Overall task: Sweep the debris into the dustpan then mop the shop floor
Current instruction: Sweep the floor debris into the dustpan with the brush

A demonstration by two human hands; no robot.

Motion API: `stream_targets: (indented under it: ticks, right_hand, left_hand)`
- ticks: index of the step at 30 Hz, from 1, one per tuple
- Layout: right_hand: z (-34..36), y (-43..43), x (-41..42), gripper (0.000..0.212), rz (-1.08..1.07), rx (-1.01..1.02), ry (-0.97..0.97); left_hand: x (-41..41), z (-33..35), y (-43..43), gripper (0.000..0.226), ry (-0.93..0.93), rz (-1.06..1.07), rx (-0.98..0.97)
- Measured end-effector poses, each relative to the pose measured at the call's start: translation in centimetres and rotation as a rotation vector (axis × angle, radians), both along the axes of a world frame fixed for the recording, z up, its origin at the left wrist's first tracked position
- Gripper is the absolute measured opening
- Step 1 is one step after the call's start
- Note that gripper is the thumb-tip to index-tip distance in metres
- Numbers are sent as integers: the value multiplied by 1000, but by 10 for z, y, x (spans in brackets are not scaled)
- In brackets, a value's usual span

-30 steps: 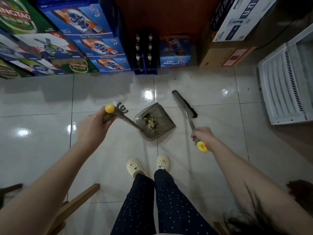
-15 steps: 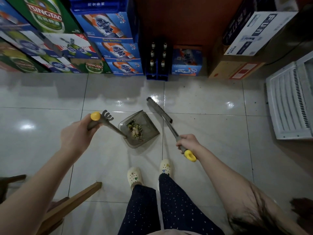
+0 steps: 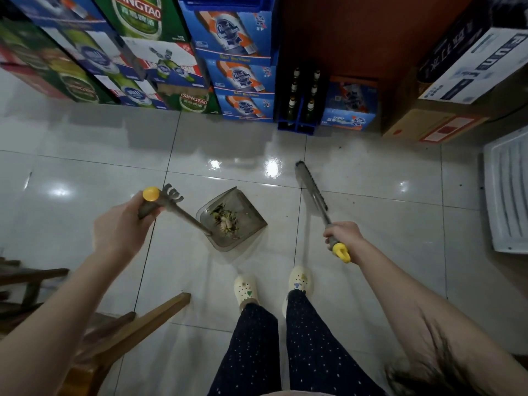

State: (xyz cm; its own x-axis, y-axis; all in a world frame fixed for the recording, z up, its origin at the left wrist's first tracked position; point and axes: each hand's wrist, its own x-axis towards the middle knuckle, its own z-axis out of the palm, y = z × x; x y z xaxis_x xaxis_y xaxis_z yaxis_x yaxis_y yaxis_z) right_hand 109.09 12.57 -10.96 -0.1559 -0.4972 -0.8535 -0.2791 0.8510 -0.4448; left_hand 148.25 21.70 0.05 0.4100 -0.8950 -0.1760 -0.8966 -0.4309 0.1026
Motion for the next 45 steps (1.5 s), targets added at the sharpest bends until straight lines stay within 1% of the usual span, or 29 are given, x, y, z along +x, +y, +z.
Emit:
stream_targets:
  ticks: [6,10,18,20,23,25,27,30,33,37,41,45]
  right_hand:
    - [2,15,66,10,50,56,-45]
    - [0,15,105,10,89,63,-69]
    - [-3,10,159,12,209,89,-118]
    - [2,8,163,18,248,111,-118]
    - [16,7,162,33,336,155,-119]
    - [28,10,163,38,404,186,-127]
    - [36,14,163,42,426,195,-138]
    - [42,18,162,51,470,157,-119]
    - [46,16,156,59,514,78,-71]
    - [39,4,152,56,495,36,-32]
    - [26,-8,160,39,530,12,31]
    - [7,-4,171,33,545,31,58]
  left_hand:
    - [40,-3,8,30,25,28,-6]
    - [61,-6,8,32,37,53,-5]
    - [88,-17,-2,35,42,71,0]
    - [90,-16,-7,34,35,59,8]
    - [92,-13,-17,31,52,63,16]
    - [95,-12,-21,28,62,64,16]
    - [99,-11,-22,27,65,60,20]
    - [102,-12,-18,28,68,51,18]
    - [104,-14,-11,29,80,34,4]
    - [107,-17,2,30,89,37,1]
    - [109,-21,17,32,104,88,0]
    - [108,-25,26,34,96,142,17]
